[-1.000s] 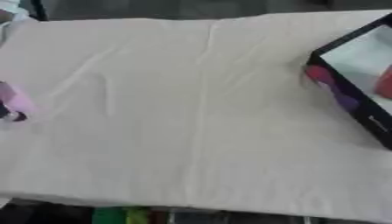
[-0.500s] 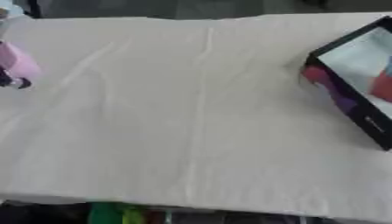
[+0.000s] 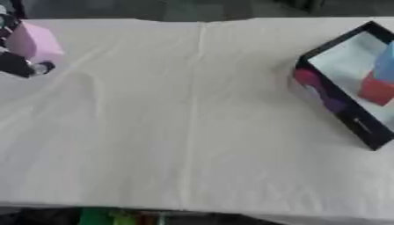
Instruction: Pick up the objects with one hand, pass them to the other hand, and then place them into the box on the other side of the table.
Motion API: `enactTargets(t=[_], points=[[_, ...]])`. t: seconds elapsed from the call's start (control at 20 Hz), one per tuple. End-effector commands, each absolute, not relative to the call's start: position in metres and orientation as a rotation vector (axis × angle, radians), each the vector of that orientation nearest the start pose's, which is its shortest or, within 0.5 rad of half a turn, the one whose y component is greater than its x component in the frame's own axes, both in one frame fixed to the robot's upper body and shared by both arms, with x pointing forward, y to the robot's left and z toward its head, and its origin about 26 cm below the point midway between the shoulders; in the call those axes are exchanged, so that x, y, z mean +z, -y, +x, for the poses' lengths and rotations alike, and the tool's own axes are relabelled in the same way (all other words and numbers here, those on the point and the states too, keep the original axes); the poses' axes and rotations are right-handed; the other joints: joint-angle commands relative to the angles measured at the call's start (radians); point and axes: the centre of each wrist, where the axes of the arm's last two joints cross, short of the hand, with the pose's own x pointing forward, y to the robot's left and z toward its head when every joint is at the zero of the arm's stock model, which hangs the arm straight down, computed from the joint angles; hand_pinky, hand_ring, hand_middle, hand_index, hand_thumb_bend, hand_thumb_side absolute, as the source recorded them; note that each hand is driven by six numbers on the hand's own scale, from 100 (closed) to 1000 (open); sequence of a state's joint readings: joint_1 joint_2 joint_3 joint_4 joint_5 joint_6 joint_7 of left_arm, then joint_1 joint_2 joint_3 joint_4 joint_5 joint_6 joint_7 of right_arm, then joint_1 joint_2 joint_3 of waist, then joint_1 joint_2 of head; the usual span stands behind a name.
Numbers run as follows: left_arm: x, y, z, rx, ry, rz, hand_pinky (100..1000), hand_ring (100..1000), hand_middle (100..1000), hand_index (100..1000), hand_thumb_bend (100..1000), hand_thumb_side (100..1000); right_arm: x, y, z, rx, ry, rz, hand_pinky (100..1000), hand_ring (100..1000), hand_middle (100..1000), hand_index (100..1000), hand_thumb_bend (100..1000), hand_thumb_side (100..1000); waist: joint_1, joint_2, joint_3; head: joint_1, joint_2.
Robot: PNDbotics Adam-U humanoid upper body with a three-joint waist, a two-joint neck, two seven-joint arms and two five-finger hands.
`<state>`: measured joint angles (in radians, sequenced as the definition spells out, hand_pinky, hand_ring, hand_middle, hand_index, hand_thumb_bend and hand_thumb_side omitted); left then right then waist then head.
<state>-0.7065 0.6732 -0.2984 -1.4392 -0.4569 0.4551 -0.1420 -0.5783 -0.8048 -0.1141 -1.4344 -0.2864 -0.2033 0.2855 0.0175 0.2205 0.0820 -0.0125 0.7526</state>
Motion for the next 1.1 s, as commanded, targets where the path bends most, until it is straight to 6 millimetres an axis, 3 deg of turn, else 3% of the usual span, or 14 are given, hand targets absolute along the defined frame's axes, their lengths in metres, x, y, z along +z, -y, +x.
enactTargets(t=[0.05,0.2,0.65,1.1], points=[[0.229,-0.275,0.404,-0.895,1.573,0.943,699,616,574,516,100,100,0.296,0.4,0.365,0.769,2.218,-0.288,1000,1000,1000,1000,100,171,-0.002,-0.019,0.0,-0.007,-0.014],[0.226,-0.261,0.404,-0.896,1.685,0.915,699,604,566,510,100,100,0.301,0.385,0.37,0.861,2.22,-0.251,1000,1000,1000,1000,100,100,-0.007,-0.023,-0.002,-0.014,-0.018],[0.203,-0.221,0.41,-0.863,1.893,0.804,698,567,536,495,100,100,0.303,0.348,0.384,1.206,2.199,-0.204,1000,1000,1000,1000,100,100,-0.02,-0.034,-0.002,-0.046,-0.032],[0.178,-0.191,0.414,-0.847,2.019,0.663,689,558,531,491,100,100,0.293,0.315,0.402,1.297,2.157,-0.101,1000,1000,1000,1000,100,138,-0.027,-0.04,-0.008,-0.053,-0.021]])
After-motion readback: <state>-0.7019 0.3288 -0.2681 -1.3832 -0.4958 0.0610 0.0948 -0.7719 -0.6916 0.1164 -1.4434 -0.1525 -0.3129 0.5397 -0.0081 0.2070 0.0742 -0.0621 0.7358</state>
